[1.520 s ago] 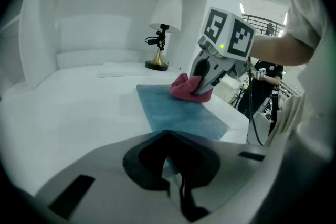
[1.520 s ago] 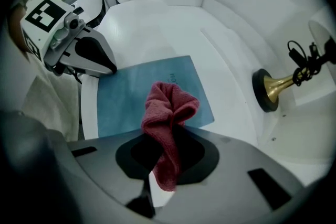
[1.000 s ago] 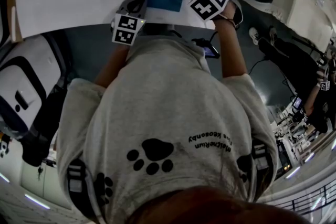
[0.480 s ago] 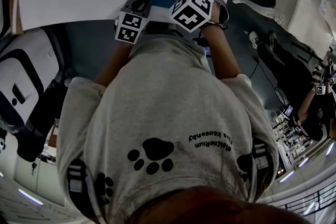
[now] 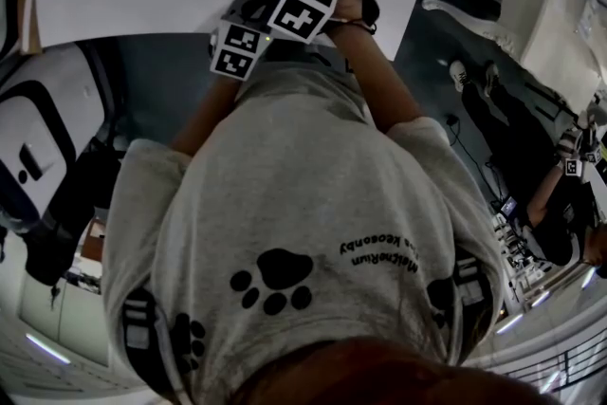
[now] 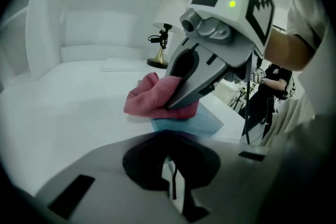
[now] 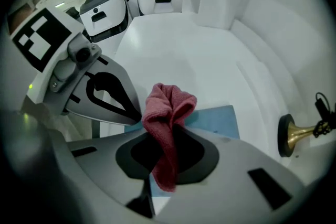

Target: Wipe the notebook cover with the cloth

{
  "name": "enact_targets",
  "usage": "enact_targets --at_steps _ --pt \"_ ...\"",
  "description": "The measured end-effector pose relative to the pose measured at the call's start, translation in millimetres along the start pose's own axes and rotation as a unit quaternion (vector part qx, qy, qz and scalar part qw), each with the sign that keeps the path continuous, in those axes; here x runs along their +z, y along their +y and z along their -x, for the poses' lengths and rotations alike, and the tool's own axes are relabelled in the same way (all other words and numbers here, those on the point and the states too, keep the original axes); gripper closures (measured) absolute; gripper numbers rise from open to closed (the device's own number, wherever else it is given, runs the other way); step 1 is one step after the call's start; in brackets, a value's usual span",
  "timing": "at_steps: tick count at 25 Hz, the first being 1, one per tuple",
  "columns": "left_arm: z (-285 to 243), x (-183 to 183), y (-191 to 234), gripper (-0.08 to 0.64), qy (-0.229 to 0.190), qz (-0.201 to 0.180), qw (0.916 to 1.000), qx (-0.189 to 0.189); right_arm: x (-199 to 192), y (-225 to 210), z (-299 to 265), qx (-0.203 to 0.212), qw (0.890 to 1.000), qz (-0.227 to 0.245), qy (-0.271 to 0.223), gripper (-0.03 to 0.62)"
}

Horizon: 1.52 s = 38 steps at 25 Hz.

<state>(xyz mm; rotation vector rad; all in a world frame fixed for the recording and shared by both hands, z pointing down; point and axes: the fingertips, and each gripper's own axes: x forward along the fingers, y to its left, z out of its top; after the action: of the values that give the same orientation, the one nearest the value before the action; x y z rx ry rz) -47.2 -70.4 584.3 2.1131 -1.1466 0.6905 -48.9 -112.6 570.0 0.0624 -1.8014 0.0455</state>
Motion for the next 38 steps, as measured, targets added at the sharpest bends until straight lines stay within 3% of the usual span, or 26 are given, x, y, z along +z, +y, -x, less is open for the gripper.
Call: enact_targets --at_steps 9,27,38 --pt "1.6 -0.7 1.5 0.548 0.001 0.001 1.0000 0.001 -8.3 0.8 -3.0 0.003 1.000 -0.003 0.013 0.532" --pt "0.4 -2.8 3.8 0.548 -0.001 -0.004 1.0000 0.005 -106.7 -2.3 15.8 -0.021 0.994 -0.084 0.069 0.532" --pt "0.8 -4.6 1.3 0.548 0.001 -0.009 1.0000 -0.002 -160.6 -2.3 20.8 -0.027 0.982 -0.150 0.115 0.532"
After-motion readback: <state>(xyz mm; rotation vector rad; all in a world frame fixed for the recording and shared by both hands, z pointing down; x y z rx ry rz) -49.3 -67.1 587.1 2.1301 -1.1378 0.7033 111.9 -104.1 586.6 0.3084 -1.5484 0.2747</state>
